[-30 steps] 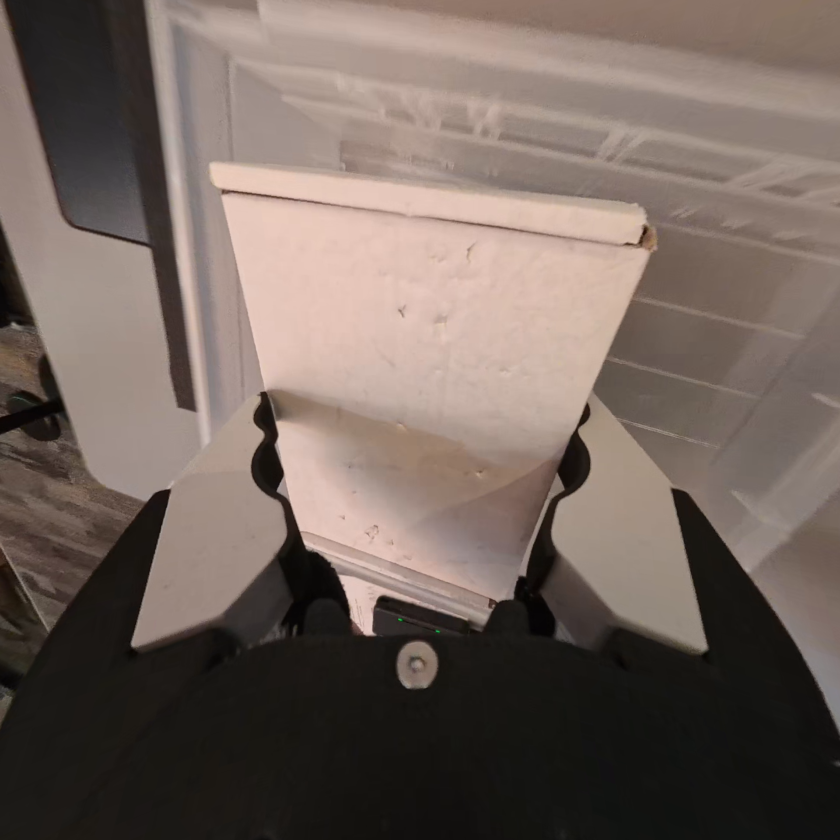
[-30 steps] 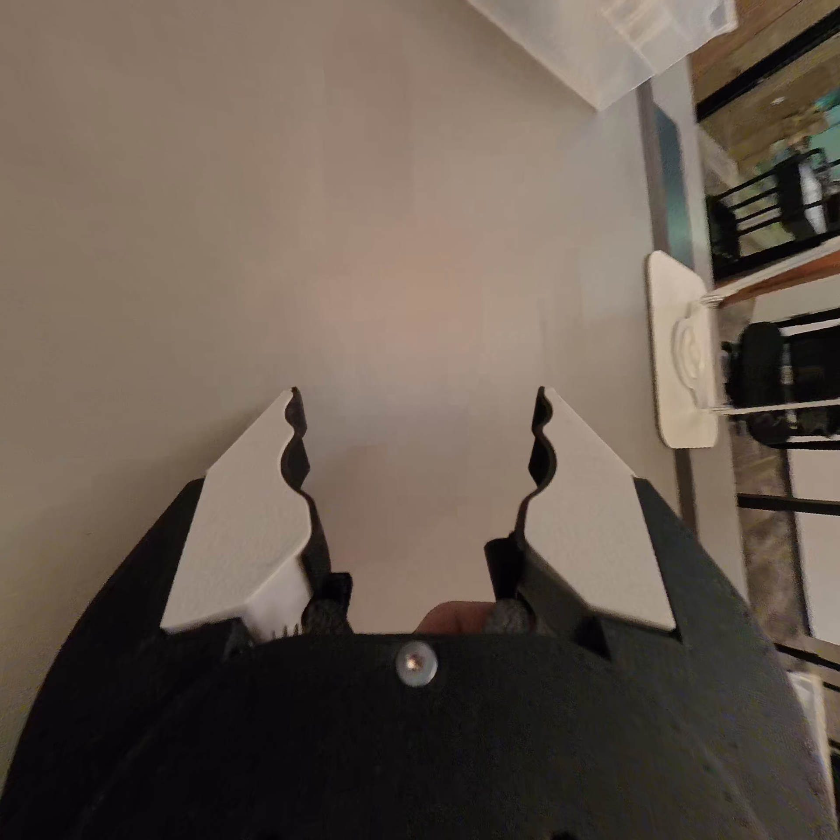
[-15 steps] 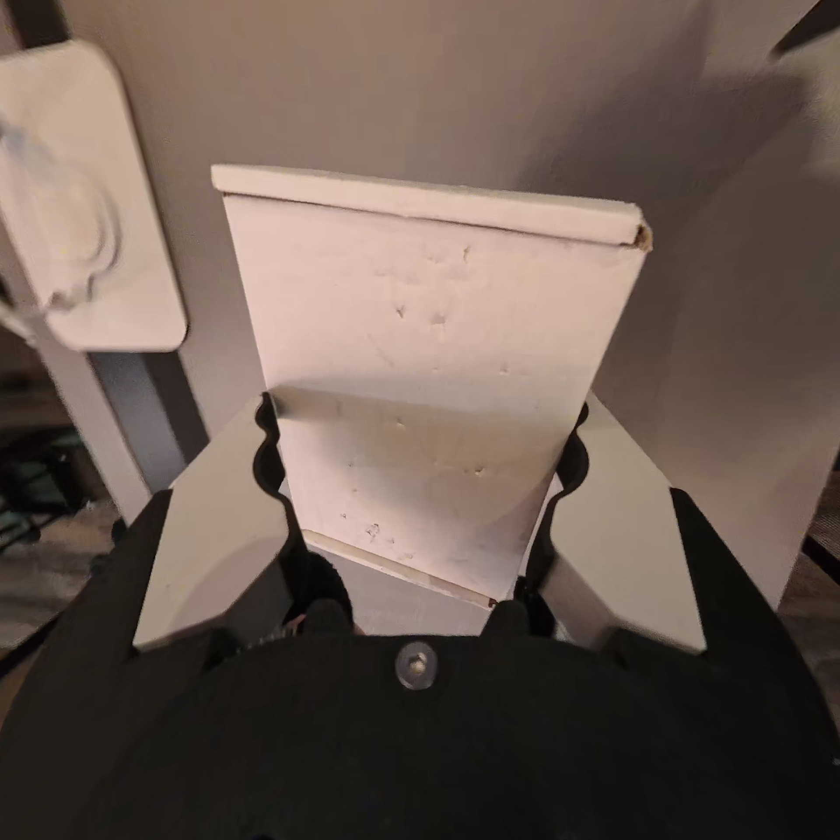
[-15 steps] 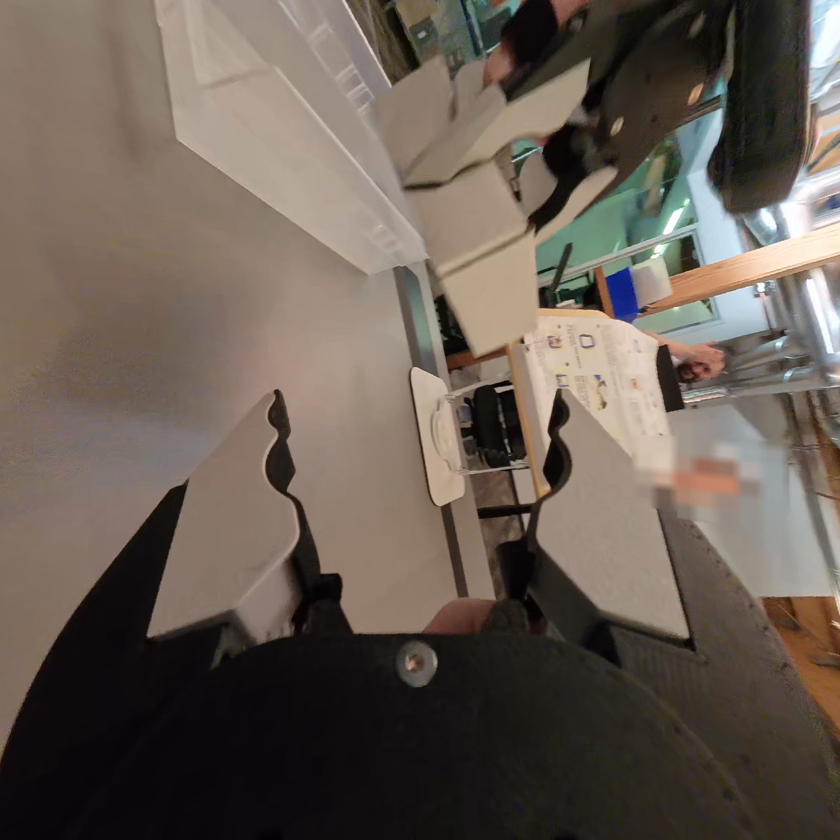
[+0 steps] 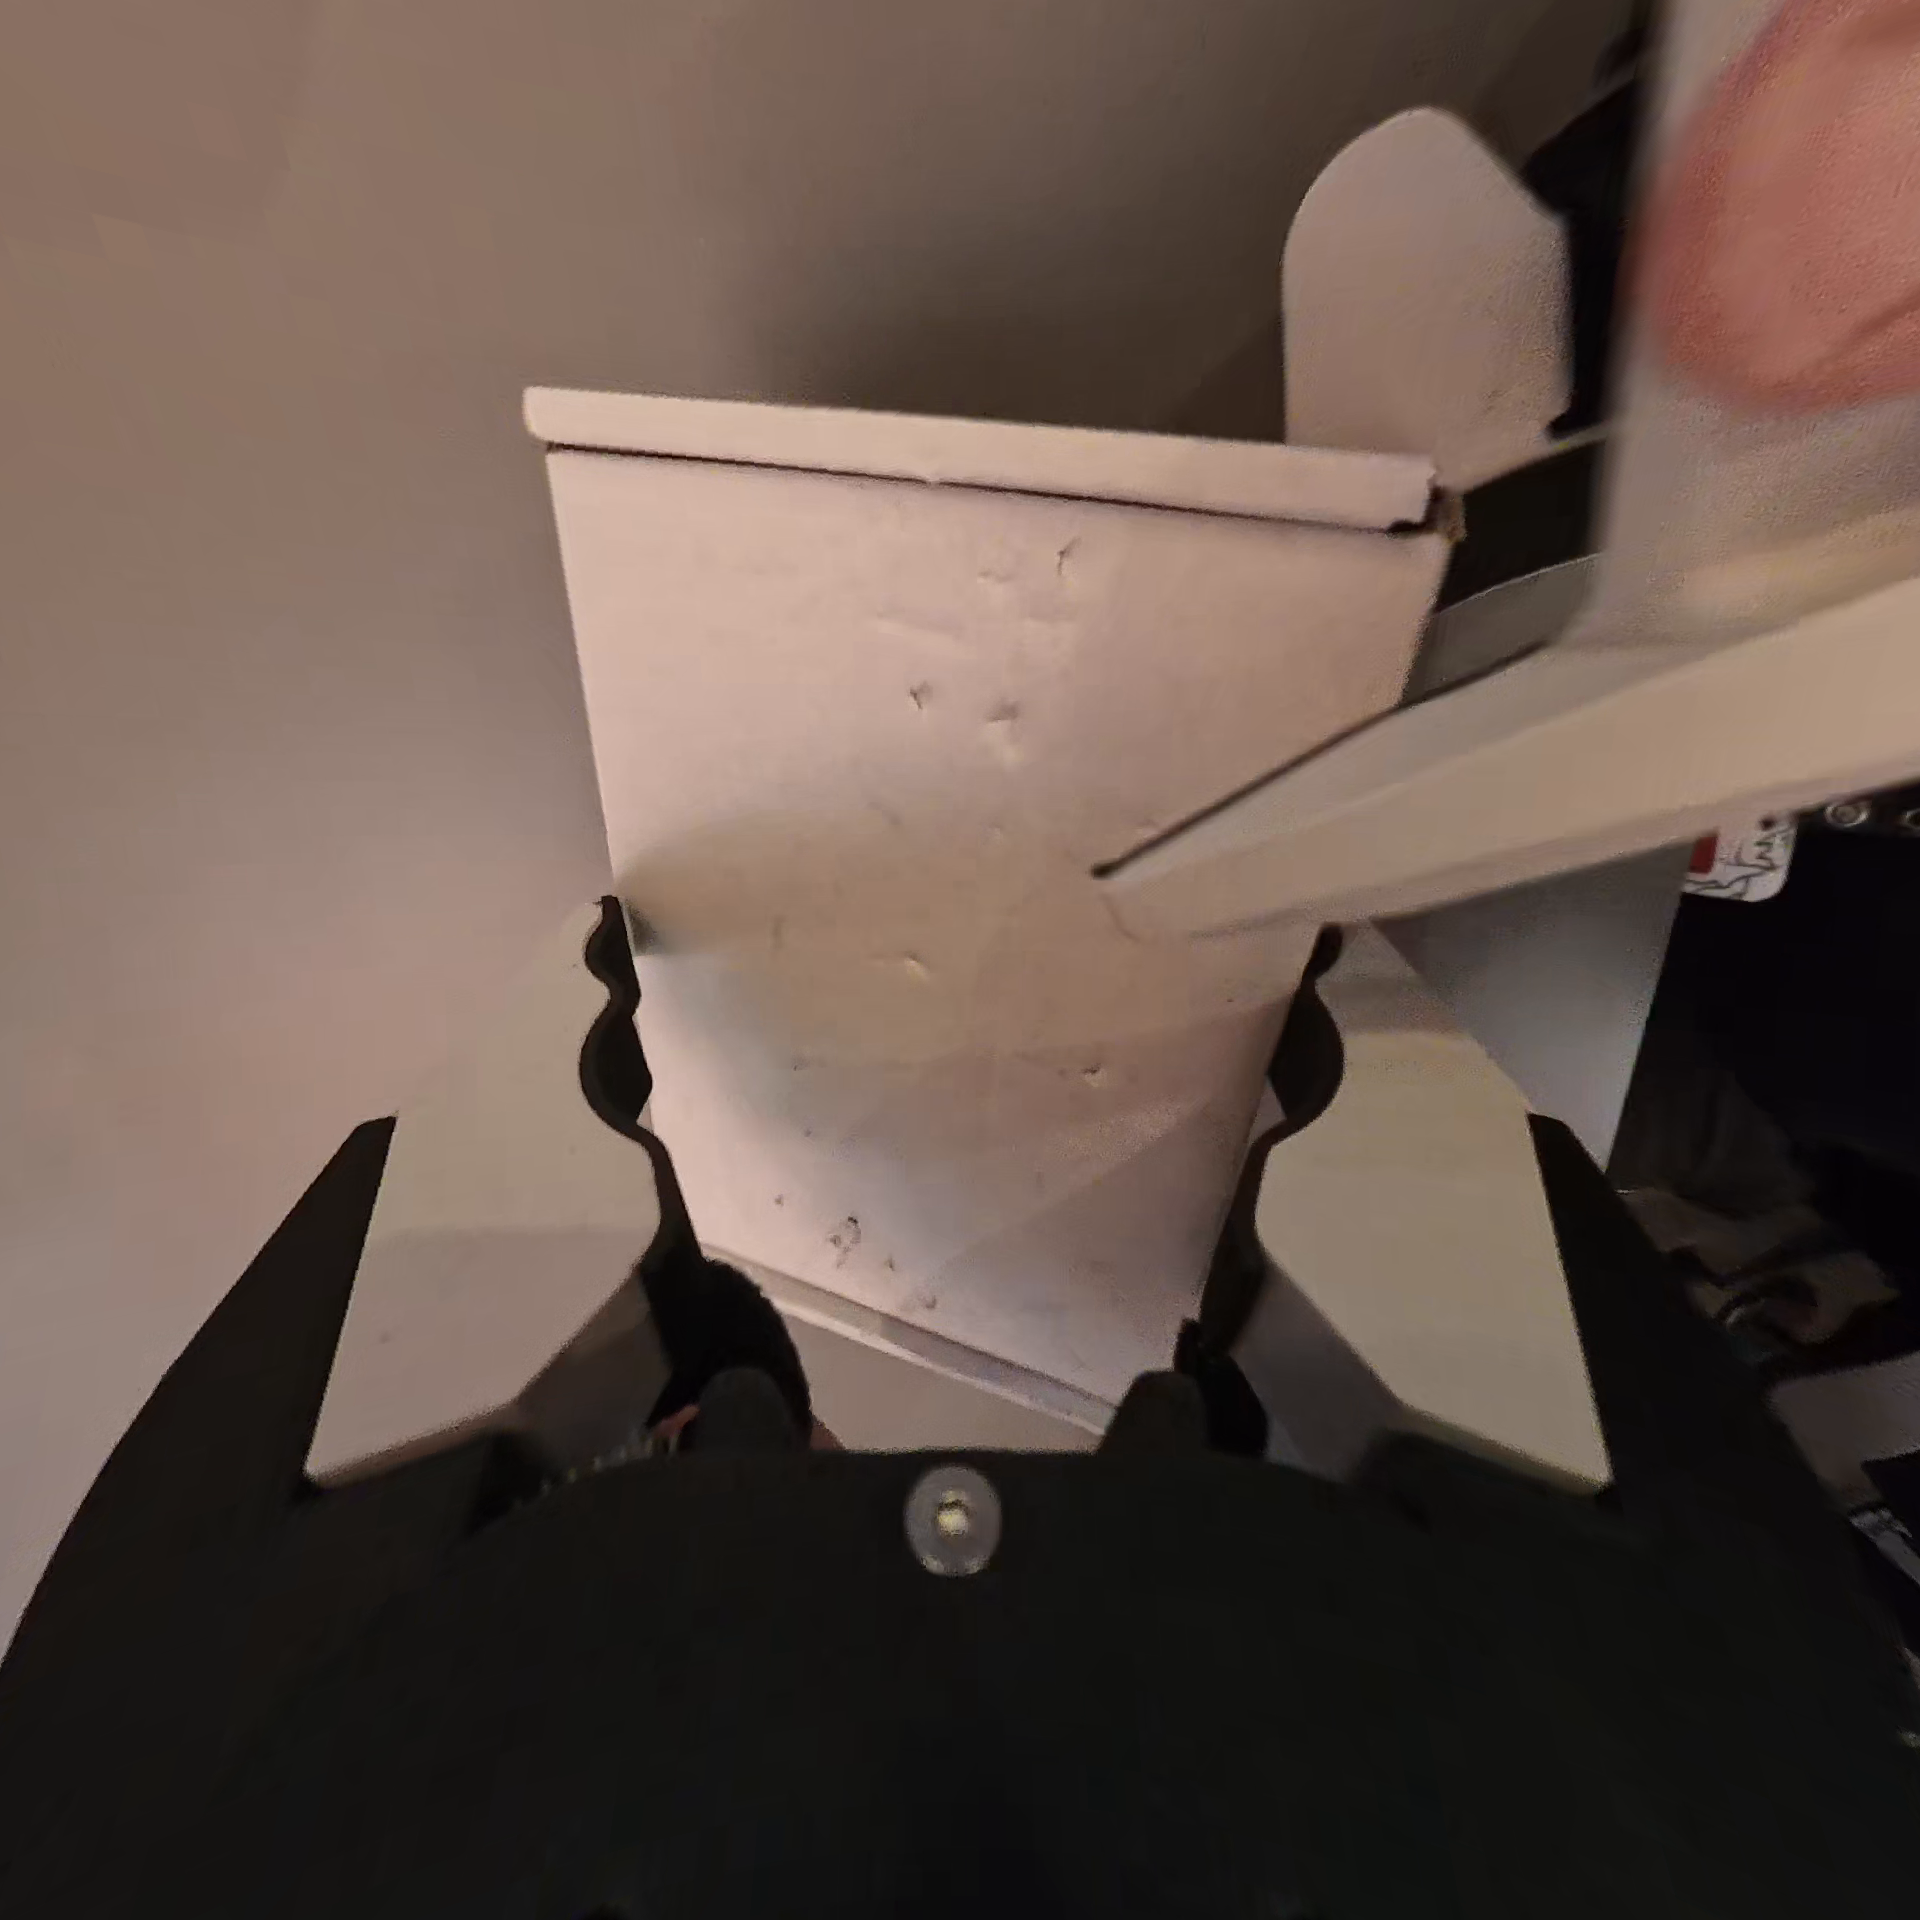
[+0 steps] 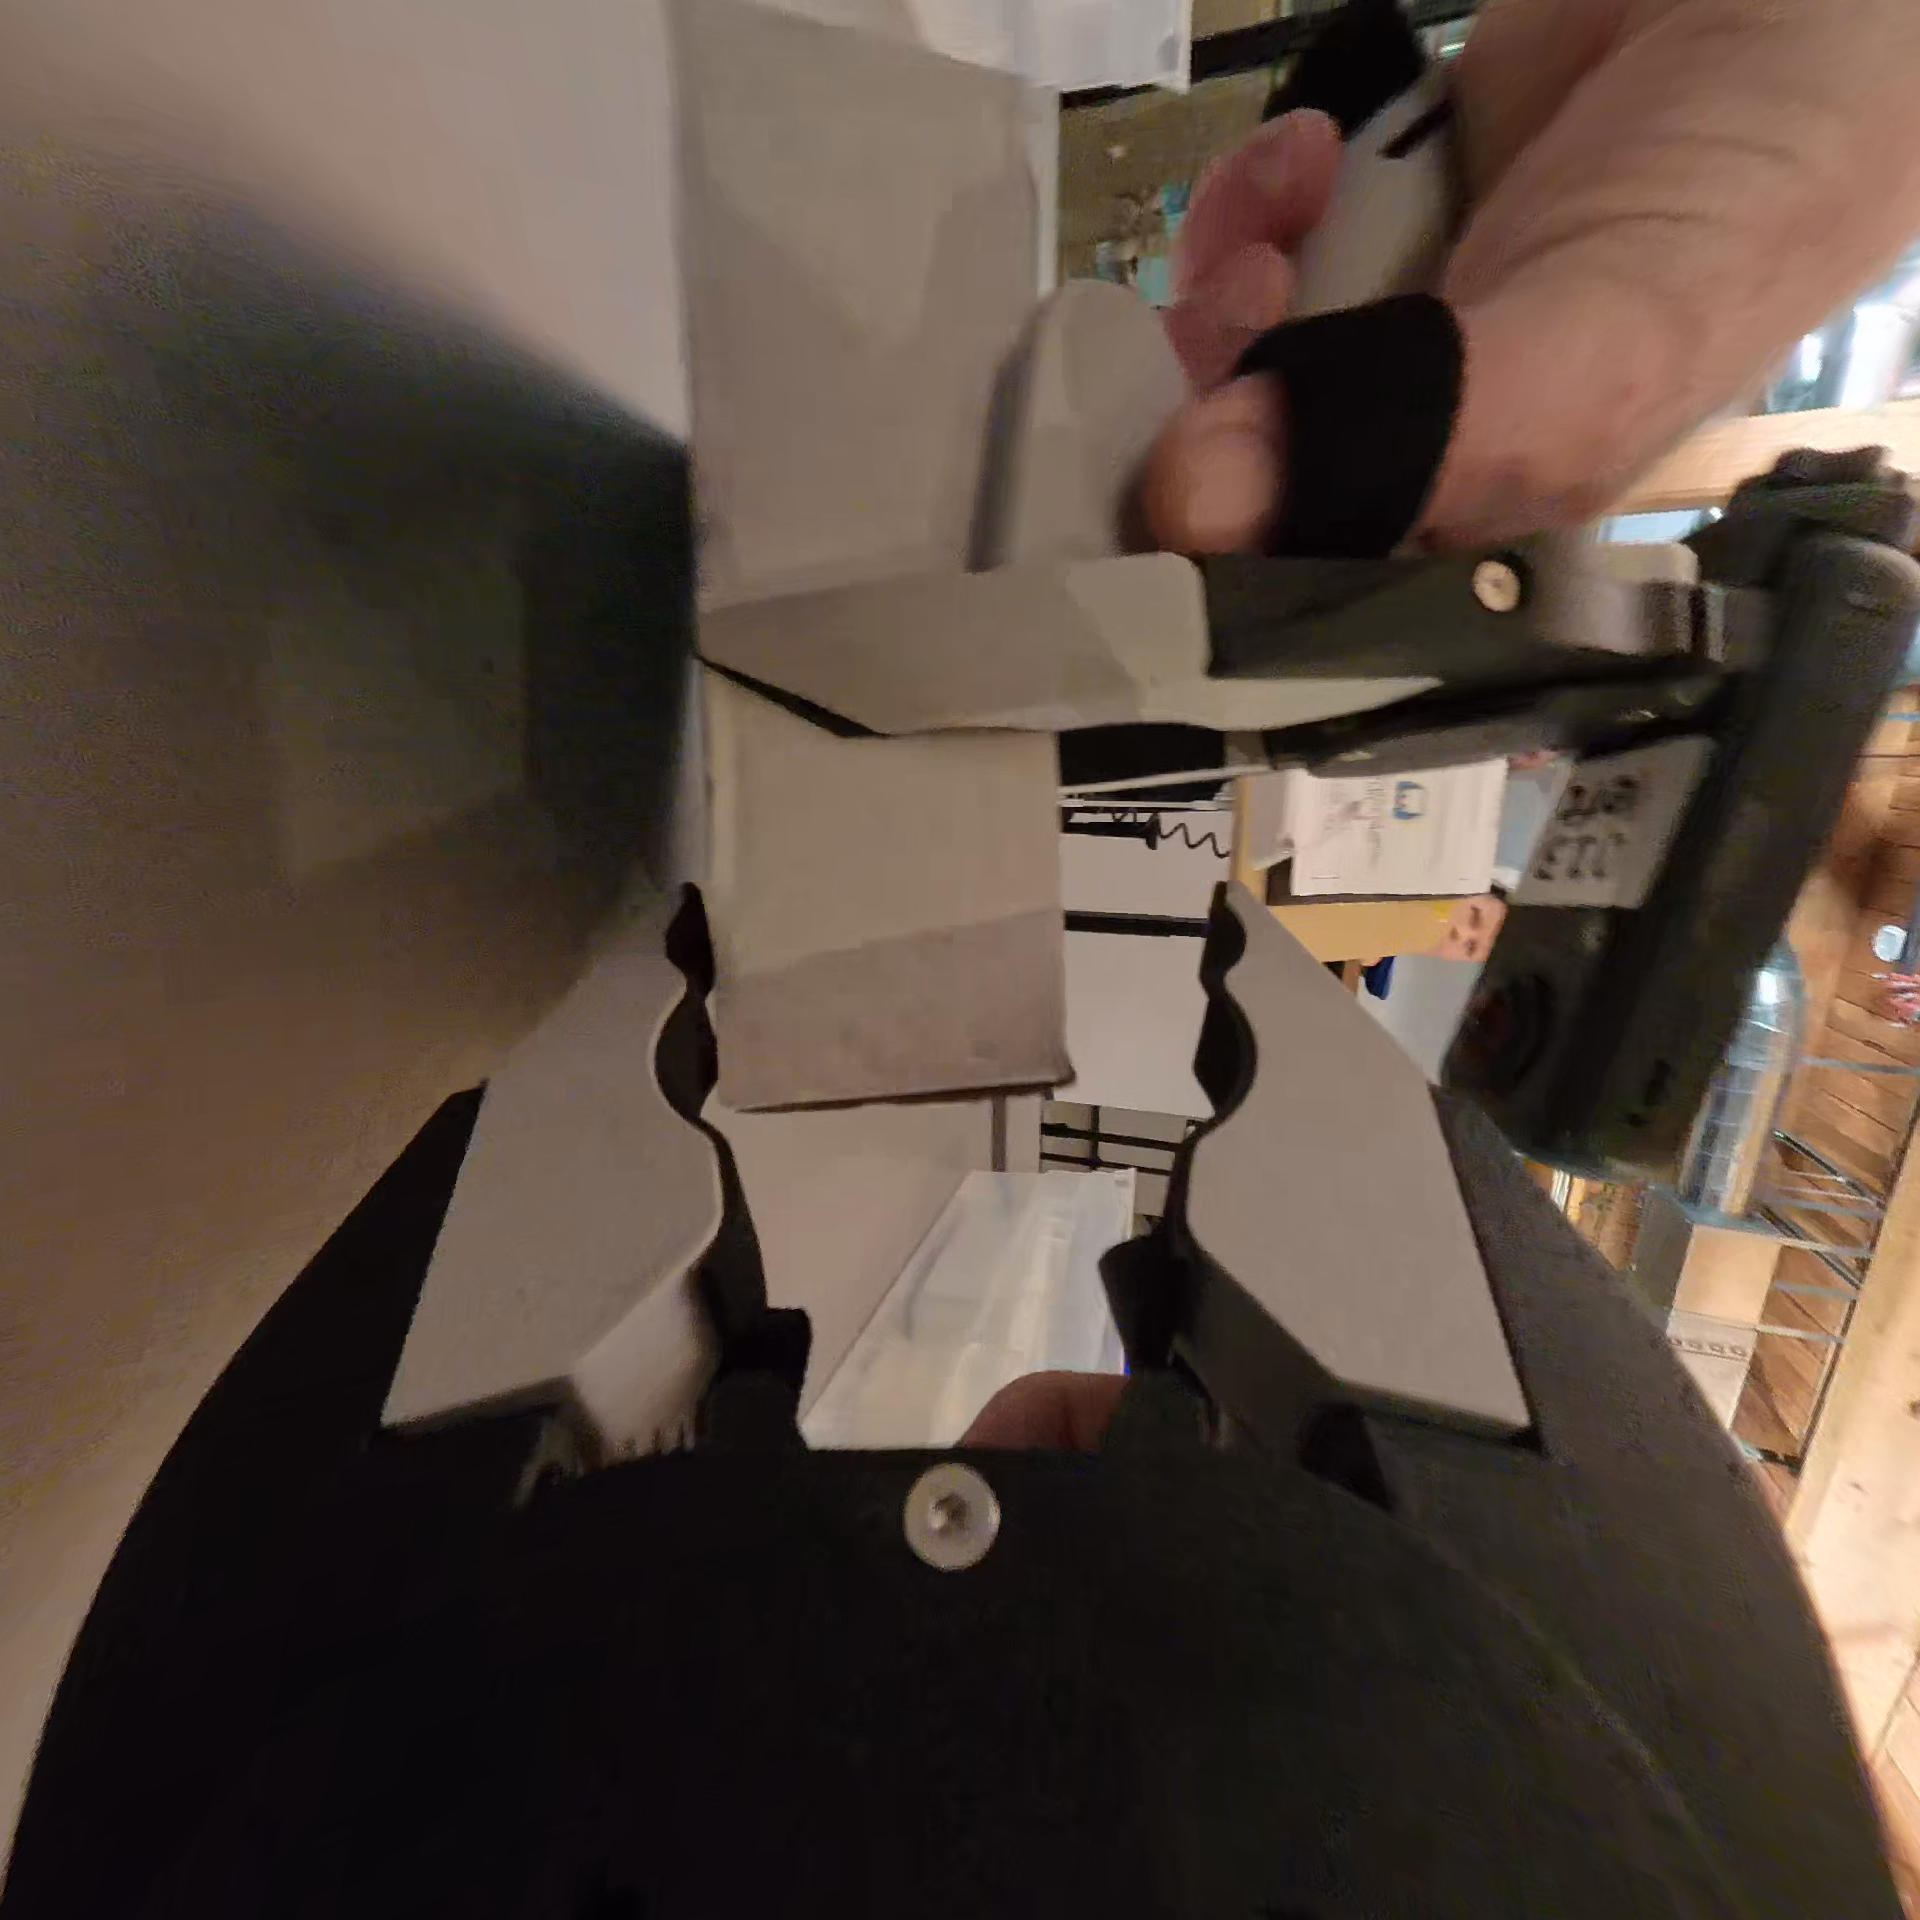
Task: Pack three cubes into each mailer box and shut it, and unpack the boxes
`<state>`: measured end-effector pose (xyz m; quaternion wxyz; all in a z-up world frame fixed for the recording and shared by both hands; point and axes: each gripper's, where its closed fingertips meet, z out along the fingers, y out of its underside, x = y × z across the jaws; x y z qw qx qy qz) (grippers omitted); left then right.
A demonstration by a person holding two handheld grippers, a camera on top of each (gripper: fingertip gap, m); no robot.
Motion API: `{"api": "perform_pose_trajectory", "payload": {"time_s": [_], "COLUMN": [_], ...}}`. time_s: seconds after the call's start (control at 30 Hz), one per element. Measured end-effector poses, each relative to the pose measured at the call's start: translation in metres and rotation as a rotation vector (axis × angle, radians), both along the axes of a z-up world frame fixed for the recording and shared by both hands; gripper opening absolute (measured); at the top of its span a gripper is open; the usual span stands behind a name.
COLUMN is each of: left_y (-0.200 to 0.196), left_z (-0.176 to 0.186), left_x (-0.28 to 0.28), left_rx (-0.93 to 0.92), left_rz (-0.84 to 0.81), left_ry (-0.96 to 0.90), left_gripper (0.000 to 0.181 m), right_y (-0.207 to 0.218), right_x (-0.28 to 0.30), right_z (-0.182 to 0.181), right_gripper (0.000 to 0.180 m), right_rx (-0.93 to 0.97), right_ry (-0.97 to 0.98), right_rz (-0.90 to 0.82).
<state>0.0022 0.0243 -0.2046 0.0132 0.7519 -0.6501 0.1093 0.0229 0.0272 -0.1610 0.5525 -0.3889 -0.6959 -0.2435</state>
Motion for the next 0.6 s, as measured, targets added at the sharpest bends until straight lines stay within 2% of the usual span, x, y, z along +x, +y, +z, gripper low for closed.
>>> {"api": "perform_pose_trajectory", "payload": {"time_s": [0.03,0.07,0.27,0.43,0.5,0.6], "left_y": [0.000,0.001,0.005,0.003,0.002,0.001], "left_z": [-0.001,-0.001,0.003,0.026,0.030,0.022], "left_x": [0.004,0.005,0.010,-0.007,-0.016,-0.039], "left_rx": [-0.008,-0.009,0.010,0.196,0.254,0.429], "left_rz": [0.001,0.001,0.020,0.049,0.123,0.123], "left_ry": [-0.008,-0.011,-0.083,-0.191,-0.259,-0.282], "left_gripper": [0.123,0.123,0.128,0.139,0.138,0.132], "right_y": [-0.001,-0.002,0.004,0.010,0.011,0.015], "right_x": [0.002,0.003,0.008,0.016,0.019,0.022], "right_z": [-0.008,-0.015,-0.018,-0.018,-0.017,-0.015], "right_gripper": [0.083,0.064,0.063,0.063,0.063,0.063], "right_rx": [-0.006,-0.006,-0.048,-0.121,-0.151,-0.208], "right_ry": [-0.015,-0.027,0.006,0.035,0.038,0.052], "right_rz": [0.004,0.006,0.009,0.020,0.031,0.046]}}
